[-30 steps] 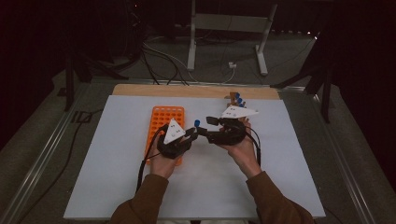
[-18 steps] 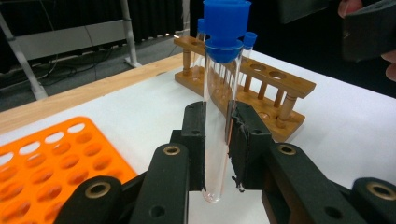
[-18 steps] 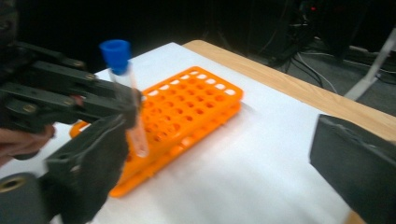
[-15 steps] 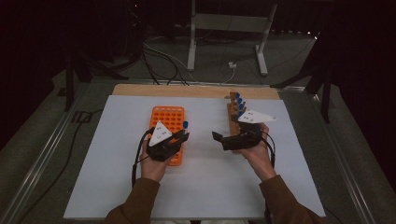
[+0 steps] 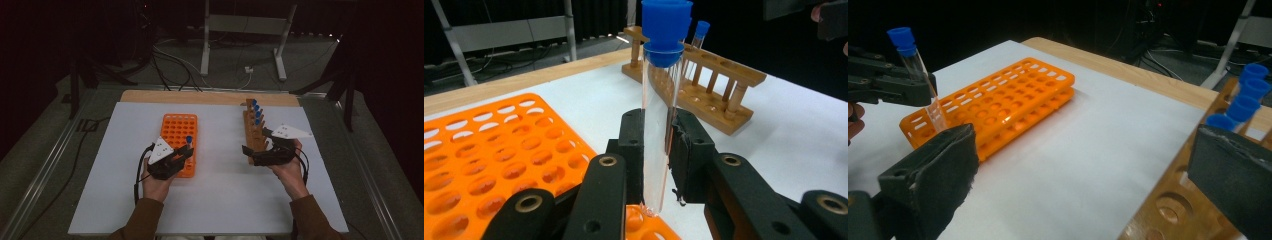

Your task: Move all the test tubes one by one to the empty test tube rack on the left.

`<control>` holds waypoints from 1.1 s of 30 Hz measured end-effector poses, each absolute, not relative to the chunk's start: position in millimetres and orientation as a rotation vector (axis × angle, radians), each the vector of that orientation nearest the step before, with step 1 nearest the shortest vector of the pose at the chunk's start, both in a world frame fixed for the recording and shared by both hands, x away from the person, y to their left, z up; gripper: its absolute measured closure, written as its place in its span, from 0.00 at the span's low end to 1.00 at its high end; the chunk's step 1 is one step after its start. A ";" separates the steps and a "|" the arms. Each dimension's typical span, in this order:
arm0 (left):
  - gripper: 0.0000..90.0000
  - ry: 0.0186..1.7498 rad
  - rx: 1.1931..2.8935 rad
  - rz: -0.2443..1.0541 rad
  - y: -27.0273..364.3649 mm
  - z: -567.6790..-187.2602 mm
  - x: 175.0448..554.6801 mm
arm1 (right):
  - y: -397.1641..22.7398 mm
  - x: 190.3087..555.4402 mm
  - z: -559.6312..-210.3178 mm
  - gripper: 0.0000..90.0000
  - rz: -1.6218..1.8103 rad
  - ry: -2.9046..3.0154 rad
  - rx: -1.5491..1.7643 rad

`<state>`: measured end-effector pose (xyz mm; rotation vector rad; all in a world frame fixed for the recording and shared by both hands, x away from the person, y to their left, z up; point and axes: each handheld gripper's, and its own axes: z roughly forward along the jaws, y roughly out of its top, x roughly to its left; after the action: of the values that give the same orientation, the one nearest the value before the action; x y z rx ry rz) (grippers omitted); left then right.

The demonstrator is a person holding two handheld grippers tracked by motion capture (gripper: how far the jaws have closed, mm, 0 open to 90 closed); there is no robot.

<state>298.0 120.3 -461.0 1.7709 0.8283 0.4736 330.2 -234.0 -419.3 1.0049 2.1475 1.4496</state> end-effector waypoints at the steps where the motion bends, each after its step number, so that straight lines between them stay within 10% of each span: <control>1: 0.87 0.829 1.772 0.472 120.6 -462.1 297.1 | -235.7 329.5 -419.6 0.00 1.451 2.145 1.008; 33: 0.87 0.869 1.976 0.490 114.5 -499.3 284.6 | -241.5 327.2 -423.4 0.00 1.463 2.143 1.018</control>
<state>284.6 114.5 -499.3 1.9762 0.8688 0.4904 327.2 -241.5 -423.4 1.0177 2.1432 1.4626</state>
